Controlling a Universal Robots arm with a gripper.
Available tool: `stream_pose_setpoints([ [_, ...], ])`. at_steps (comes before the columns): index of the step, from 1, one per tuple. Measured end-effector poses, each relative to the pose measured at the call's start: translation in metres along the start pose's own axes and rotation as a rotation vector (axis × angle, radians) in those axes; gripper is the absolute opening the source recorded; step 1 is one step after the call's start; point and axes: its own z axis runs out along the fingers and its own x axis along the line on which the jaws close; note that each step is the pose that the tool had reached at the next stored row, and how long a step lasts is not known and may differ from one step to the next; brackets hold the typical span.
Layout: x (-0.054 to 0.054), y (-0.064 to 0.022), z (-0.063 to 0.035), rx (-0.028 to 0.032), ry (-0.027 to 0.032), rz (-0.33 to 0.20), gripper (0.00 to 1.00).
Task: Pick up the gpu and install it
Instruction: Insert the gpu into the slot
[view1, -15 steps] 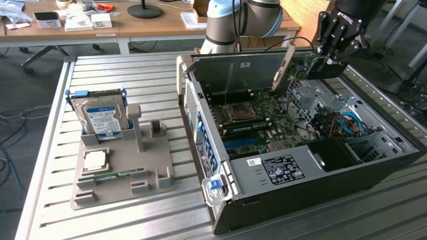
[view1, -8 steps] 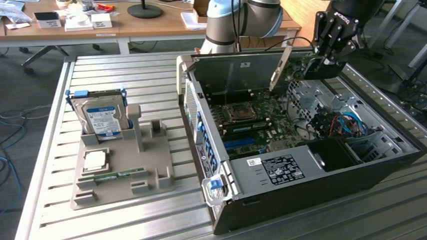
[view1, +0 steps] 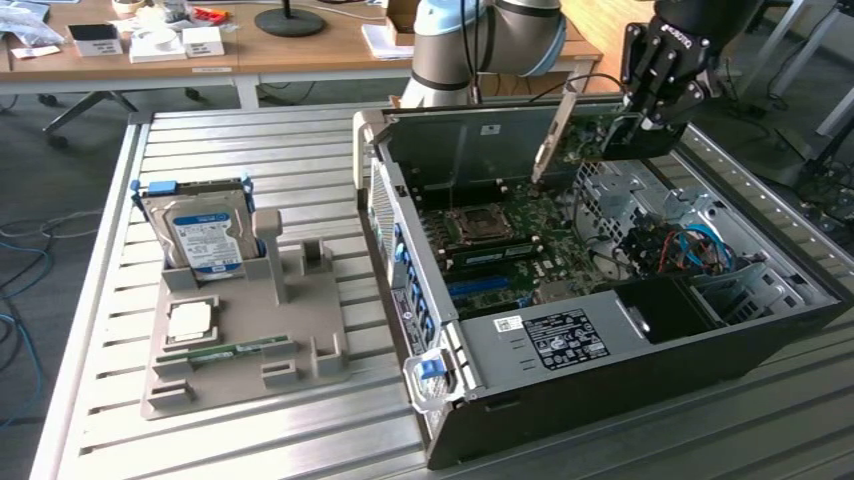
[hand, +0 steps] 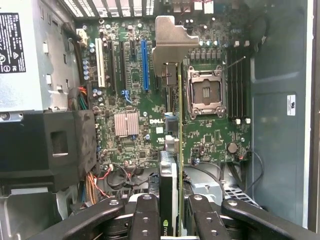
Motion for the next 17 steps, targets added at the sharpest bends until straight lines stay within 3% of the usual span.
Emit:
stream_pose_setpoints([
  [6, 0.0005, 0.0056, -0.0001, 0.0, 0.0, 0.0, 0.27],
  [17, 0.0004, 0.0056, -0.0001, 0.0, 0.0001, 0.0, 0.27],
])
